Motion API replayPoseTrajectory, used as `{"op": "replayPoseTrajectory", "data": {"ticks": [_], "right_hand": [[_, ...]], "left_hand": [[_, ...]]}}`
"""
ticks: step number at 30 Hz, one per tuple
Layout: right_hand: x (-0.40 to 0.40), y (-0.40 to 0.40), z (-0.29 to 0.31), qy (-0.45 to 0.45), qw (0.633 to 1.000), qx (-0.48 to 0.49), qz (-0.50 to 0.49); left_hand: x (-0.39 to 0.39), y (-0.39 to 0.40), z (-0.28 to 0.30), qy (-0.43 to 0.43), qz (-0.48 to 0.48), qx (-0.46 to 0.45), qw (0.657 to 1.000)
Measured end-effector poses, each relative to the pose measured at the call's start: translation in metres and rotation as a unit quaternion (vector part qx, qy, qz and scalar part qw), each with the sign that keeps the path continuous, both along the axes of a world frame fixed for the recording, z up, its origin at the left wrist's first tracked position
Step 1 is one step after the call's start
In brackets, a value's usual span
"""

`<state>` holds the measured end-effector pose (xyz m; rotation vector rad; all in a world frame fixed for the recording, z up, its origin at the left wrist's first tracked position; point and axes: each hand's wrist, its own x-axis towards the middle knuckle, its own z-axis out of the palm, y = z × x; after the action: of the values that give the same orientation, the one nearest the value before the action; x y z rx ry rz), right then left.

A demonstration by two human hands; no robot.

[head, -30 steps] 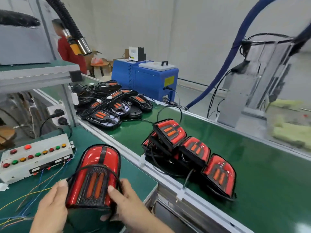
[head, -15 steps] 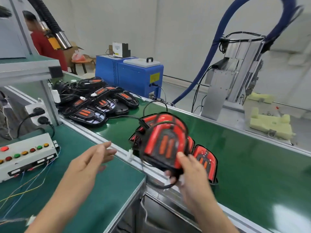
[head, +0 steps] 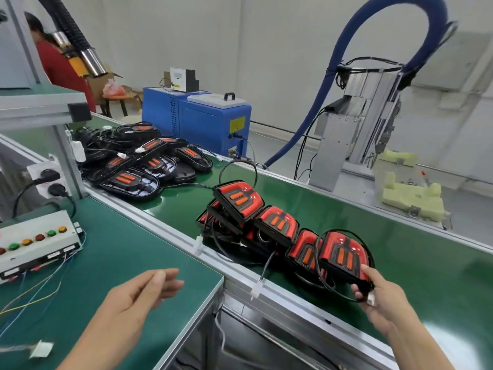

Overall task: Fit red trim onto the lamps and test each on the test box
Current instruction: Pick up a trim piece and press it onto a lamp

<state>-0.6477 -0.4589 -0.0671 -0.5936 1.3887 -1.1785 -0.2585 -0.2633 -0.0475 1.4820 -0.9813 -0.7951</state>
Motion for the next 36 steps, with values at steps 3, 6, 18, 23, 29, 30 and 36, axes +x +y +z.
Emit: {"op": "replayPoseTrajectory", "data": {"ticks": [3,6,18,23,29,30,36], "right_hand": [[-0.004,-0.003,-0.002,0.036,0.999,0.006,-0.018],[-0.023,-0.001,-0.007,0.065,0.997,0.021,-0.035],[-0.026,0.003,-0.029,0.493,0.869,0.014,0.038],[-0.027,0.002,-0.033,0.563,0.821,0.074,0.062],[-0.004,0.021,-0.006,0.655,0.755,-0.022,0.010],[0.010,0.026,0.001,0.646,0.759,-0.087,-0.005],[0.162,0.090,0.040,0.435,0.776,-0.450,0.078]], "left_hand": [[0.003,0.008,-0.003,0.007,0.013,0.004,1.000],[0.008,0.014,-0.006,0.017,0.033,0.007,0.999],[0.014,0.019,-0.004,0.009,0.052,0.013,0.999],[0.029,0.036,-0.001,0.005,0.077,0.004,0.997],[0.039,0.053,-0.001,0.011,0.098,0.017,0.995],[0.040,0.056,0.000,0.010,0.098,0.022,0.995],[0.054,0.080,0.002,-0.021,0.111,0.058,0.992]]}}
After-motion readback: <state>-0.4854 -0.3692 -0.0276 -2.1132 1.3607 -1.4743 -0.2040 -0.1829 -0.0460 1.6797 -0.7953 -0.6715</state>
